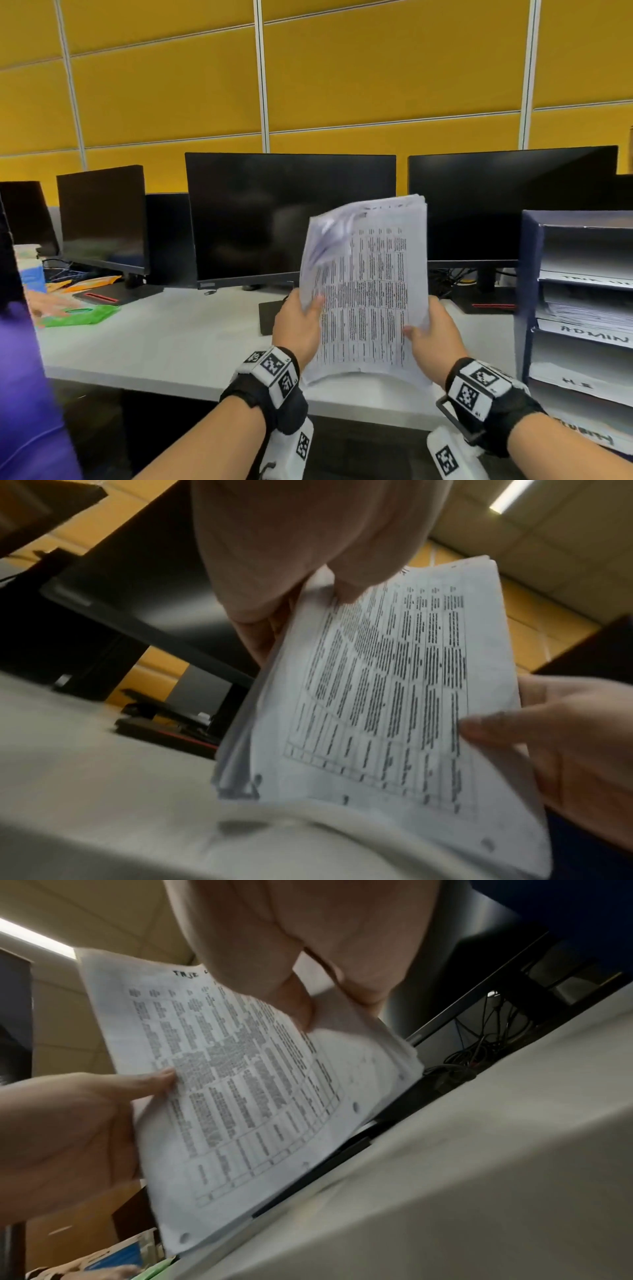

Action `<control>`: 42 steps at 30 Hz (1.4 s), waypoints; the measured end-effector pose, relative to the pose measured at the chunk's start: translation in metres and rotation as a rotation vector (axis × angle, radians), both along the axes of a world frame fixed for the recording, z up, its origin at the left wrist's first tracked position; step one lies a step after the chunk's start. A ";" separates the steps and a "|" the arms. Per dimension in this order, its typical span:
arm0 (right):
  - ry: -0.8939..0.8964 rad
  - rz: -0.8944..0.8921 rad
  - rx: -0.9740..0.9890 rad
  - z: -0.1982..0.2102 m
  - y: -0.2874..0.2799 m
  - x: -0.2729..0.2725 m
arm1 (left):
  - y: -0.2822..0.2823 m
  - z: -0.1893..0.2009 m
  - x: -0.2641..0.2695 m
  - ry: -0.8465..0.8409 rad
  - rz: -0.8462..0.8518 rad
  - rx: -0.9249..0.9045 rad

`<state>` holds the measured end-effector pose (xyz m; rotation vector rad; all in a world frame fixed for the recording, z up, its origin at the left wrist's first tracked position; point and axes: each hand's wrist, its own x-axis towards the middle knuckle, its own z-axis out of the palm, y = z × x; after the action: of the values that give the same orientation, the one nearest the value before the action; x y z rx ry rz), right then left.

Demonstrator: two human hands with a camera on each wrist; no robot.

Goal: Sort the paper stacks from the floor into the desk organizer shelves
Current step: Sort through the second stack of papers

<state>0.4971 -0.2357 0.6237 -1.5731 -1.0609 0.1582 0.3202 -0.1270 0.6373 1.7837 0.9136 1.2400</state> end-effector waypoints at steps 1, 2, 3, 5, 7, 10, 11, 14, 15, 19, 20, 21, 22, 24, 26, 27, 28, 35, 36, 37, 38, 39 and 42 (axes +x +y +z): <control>-0.011 0.008 0.010 0.000 0.001 -0.002 | 0.000 0.001 0.001 0.005 -0.001 0.023; -0.029 0.022 -0.012 -0.002 0.002 -0.003 | 0.000 0.001 0.001 0.012 -0.036 0.010; -0.048 0.046 -0.061 -0.005 0.003 -0.005 | -0.001 0.000 0.001 0.045 -0.089 -0.040; -0.073 0.097 -0.199 -0.015 0.005 -0.007 | -0.005 -0.003 -0.002 0.169 -0.206 -0.147; -0.056 0.094 -0.270 -0.022 0.006 -0.003 | -0.009 -0.004 -0.005 0.330 -0.275 -0.226; -0.034 0.047 -0.307 -0.026 0.010 0.005 | -0.009 -0.006 -0.008 0.438 -0.248 -0.266; -0.035 0.033 -0.315 -0.027 0.011 0.007 | -0.008 -0.006 -0.010 0.463 -0.216 -0.254; -0.027 -0.014 -0.349 -0.026 0.010 0.007 | -0.004 -0.010 -0.014 0.563 -0.167 -0.205; -0.031 -0.023 -0.353 -0.026 0.010 0.008 | -0.006 -0.010 -0.015 0.586 -0.177 -0.228; -0.043 -0.044 -0.366 -0.028 0.009 0.010 | -0.009 -0.013 -0.022 0.638 -0.186 -0.285; -0.039 -0.041 -0.368 -0.028 0.009 0.010 | -0.006 -0.015 -0.022 0.652 -0.159 -0.234; -0.040 -0.037 -0.363 -0.027 0.009 0.010 | -0.004 -0.015 -0.023 0.657 -0.127 -0.174; -0.044 -0.034 -0.358 -0.026 0.009 0.010 | 0.000 -0.015 -0.022 0.639 -0.094 -0.126; -0.042 -0.023 -0.315 -0.021 0.007 0.009 | 0.004 -0.008 -0.022 0.489 -0.065 -0.094; -0.026 -0.009 -0.212 -0.009 0.004 0.007 | 0.003 0.008 -0.021 0.223 -0.055 -0.071; -0.017 -0.003 -0.149 0.001 0.003 0.005 | 0.000 0.019 -0.020 0.096 -0.041 -0.045; -0.007 0.007 -0.080 0.012 0.001 0.003 | -0.005 0.030 -0.020 -0.010 -0.021 -0.002; -0.016 -0.052 0.237 0.054 -0.006 -0.014 | -0.028 0.060 -0.005 -0.372 0.010 0.074; -0.029 -0.041 0.256 0.055 -0.008 -0.018 | -0.030 0.060 -0.003 -0.398 0.014 0.073; -0.039 -0.028 0.266 0.056 -0.009 -0.021 | -0.031 0.059 0.000 -0.412 0.017 0.070; -0.046 -0.014 0.262 0.055 -0.009 -0.023 | -0.031 0.058 0.001 -0.418 0.023 0.066; -0.049 0.000 0.244 0.054 -0.008 -0.026 | -0.032 0.058 0.003 -0.401 0.032 0.053; -0.036 0.020 0.150 0.047 -0.003 -0.028 | -0.029 0.052 0.003 -0.282 0.053 0.000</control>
<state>0.4688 -0.2387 0.6710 -1.4351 -1.0916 0.0626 0.3236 -0.1563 0.6894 1.5433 0.8016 1.4802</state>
